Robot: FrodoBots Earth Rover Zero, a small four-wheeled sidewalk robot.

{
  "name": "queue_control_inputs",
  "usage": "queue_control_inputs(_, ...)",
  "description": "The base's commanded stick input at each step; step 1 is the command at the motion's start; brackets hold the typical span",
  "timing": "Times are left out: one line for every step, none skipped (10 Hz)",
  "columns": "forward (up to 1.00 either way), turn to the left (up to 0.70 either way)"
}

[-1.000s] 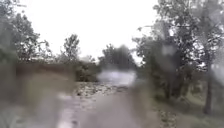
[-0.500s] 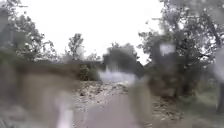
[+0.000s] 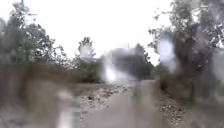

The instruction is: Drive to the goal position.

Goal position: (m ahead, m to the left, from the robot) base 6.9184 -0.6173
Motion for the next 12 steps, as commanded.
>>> queue_control_inputs(0.45,0.27)
queue_control_inputs(0.45,0.27)
queue_control_inputs(0.45,0.27)
queue_control_inputs(0.45,0.27)
queue_control_inputs(0.45,0.27)
queue_control_inputs(0.45,0.27)
queue_control_inputs(0.45,0.24)
queue_control_inputs(0.45,0.13)
queue_control_inputs(0.45,0.01)
queue_control_inputs(0.45,0.00)
queue_control_inputs(0.45,0.00)
queue_control_inputs(0.45,0.00)
